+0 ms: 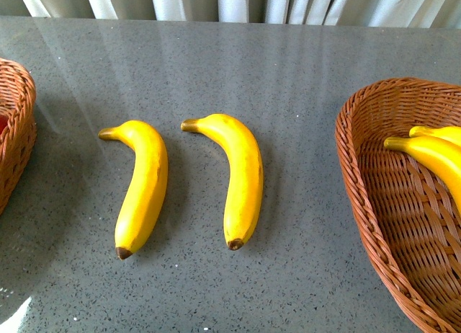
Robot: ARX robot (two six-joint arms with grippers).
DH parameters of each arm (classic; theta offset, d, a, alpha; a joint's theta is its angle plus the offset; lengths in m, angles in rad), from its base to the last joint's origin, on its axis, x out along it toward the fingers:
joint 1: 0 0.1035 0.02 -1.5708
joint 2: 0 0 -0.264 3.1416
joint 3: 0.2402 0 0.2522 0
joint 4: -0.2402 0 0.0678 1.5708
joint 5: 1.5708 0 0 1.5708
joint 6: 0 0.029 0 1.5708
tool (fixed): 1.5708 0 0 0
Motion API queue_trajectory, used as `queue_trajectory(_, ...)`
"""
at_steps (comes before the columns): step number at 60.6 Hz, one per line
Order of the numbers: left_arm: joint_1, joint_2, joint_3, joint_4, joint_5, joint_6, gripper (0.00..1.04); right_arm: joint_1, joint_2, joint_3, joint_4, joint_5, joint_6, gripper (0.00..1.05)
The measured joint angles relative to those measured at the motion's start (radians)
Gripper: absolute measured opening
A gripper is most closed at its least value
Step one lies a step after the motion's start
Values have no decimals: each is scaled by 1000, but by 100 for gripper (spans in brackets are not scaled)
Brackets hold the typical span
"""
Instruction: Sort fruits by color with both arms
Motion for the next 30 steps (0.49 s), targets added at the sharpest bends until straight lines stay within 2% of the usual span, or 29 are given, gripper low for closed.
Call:
queue_trajectory(13,0,0,0,0,0,-1,4,0,0,0,0,0,0,96)
queue_trajectory(21,0,0,0,0,0,-1,27,0,0,0,0,0,0,96)
queue_trajectory(30,0,0,0,0,0,0,59,0,0,0,0,0,0,96)
